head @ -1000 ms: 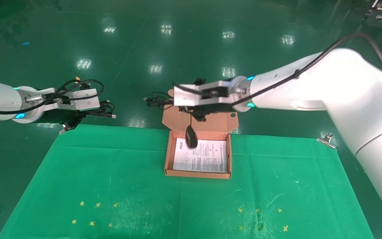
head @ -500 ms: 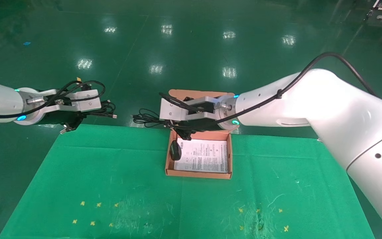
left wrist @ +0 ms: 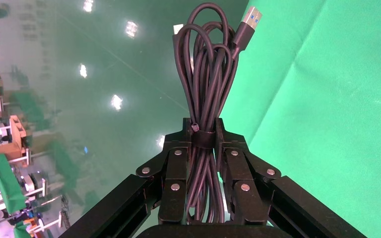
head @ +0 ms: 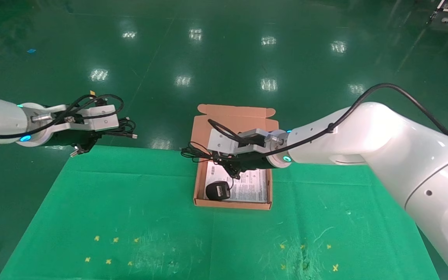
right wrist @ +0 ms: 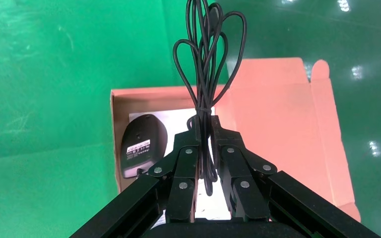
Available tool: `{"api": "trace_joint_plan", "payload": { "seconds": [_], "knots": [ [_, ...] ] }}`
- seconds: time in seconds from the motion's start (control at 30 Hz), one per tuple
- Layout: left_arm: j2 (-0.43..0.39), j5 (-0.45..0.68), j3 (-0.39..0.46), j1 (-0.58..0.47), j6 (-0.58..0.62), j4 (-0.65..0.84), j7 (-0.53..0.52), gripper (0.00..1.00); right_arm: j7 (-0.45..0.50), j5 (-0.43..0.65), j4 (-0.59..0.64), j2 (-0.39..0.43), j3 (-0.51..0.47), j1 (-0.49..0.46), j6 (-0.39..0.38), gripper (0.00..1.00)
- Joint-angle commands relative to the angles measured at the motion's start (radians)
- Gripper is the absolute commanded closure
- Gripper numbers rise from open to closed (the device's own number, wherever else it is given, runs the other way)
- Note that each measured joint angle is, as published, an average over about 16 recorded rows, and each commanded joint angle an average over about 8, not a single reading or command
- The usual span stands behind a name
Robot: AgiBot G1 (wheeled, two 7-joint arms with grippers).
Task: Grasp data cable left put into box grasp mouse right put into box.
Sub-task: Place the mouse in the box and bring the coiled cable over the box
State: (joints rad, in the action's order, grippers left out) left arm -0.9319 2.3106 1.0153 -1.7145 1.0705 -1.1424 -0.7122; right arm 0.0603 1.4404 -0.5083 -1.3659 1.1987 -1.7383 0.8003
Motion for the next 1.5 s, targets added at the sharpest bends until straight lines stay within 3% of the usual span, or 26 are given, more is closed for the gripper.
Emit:
{"api": "trace_joint_plan", "payload": {
  "seconds": [0.03, 0.1, 0.13, 0.4, 0.6, 1.13, 1.5],
  "knots": [
    [0.000, 0.000, 0.000, 0.000, 0.000, 0.000, 0.000, 1.00, 0.004, -0.008, 0.009, -0.001, 0.013, 0.002, -0.006, 0.26],
    [0.000, 0.000, 0.000, 0.000, 0.000, -0.001, 0.000, 1.00, 0.003, -0.013, 0.007, 0.003, 0.018, 0.003, -0.008, 0.04],
    [-0.001, 0.000, 0.001, 0.001, 0.000, -0.001, 0.001, 1.00, 0.003, -0.016, 0.004, 0.006, 0.020, 0.004, -0.009, 0.00],
    [-0.050, -0.027, 0.004, 0.033, -0.063, 0.050, 0.030, 1.00, 0.020, -0.017, -0.026, 0.034, 0.036, 0.012, -0.017, 0.00],
    [-0.130, -0.080, 0.005, 0.061, -0.166, 0.166, 0.114, 1.00, 0.029, -0.005, -0.022, 0.058, 0.047, 0.007, -0.013, 0.00],
    [-0.406, -0.357, -0.027, 0.120, -0.454, 0.563, 0.537, 1.00, 0.027, 0.038, 0.020, 0.208, 0.052, -0.044, -0.037, 0.00],
    [-0.438, -0.606, 0.024, 0.183, -0.503, 0.558, 0.767, 1.00, 0.031, 0.056, 0.005, 0.287, 0.058, -0.058, -0.026, 0.00]
  ]
}}
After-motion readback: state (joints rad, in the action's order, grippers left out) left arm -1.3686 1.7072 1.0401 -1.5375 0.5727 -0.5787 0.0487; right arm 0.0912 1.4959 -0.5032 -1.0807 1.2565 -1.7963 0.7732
